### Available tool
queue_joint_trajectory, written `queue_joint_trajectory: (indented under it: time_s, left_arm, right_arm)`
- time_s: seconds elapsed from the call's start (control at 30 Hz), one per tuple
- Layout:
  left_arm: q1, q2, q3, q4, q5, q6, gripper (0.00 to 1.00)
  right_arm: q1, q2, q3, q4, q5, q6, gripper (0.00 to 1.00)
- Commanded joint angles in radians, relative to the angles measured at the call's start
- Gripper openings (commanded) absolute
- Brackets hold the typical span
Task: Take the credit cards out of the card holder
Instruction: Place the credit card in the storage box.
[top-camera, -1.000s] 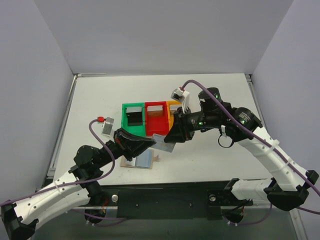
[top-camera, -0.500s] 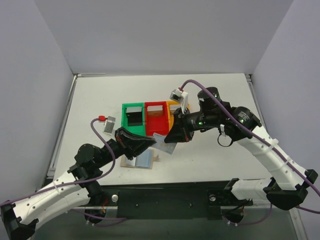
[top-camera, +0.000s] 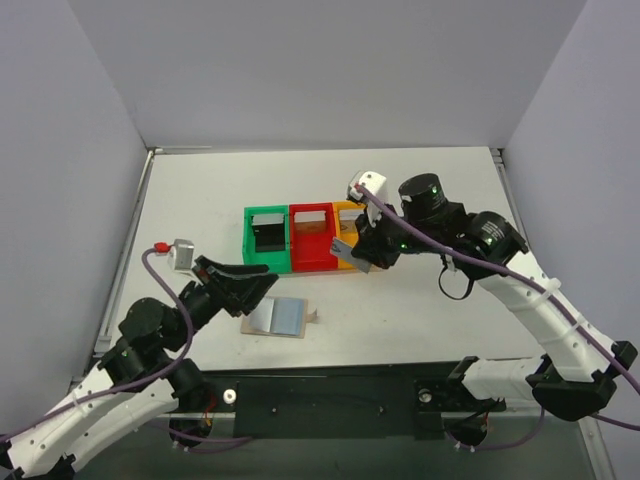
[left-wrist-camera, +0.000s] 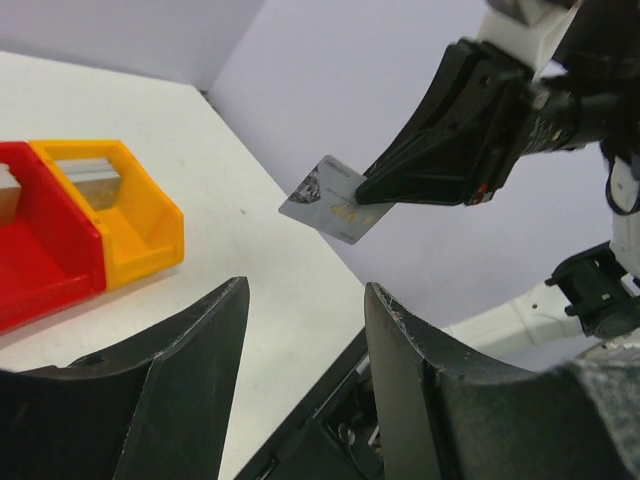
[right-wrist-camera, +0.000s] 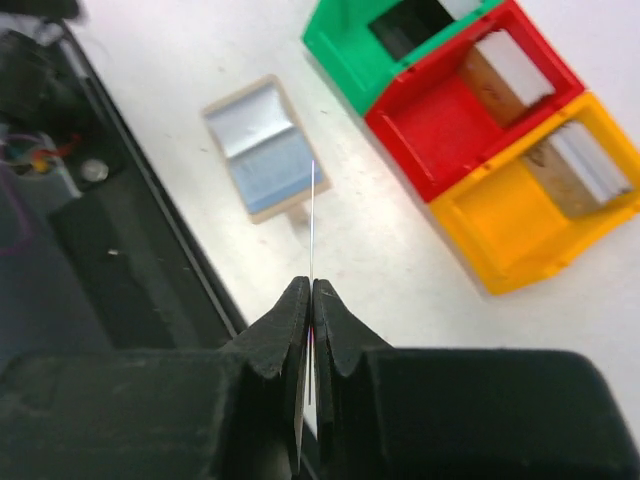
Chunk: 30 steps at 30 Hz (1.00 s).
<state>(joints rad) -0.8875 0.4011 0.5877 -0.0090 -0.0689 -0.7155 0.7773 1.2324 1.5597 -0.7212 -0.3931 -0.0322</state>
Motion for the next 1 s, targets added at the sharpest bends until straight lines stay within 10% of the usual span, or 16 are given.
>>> queue_joint_trajectory:
  time_s: [0.0,0.33,0.97]
  left_arm:
    - [0.004,-0.085,0.024,-0.083,-0.111,0.022,0.6]
    - [0.004,-0.166,-0.038,-0.079,-0.091,-0.027,0.58]
    - [0.004,-0.188,-0.072,-0.124,-0.072,-0.056,0.57]
  right_arm:
    - [-0.012,0.019,-0.035,0.014,0.141,-0.356,0.0]
    - [-0.216,0.165,-0.076,0.066,-0.156,-0.715,0.0]
    - [-0.383,0.426,-0.19,0.33,-0.346,-0.733,0.0]
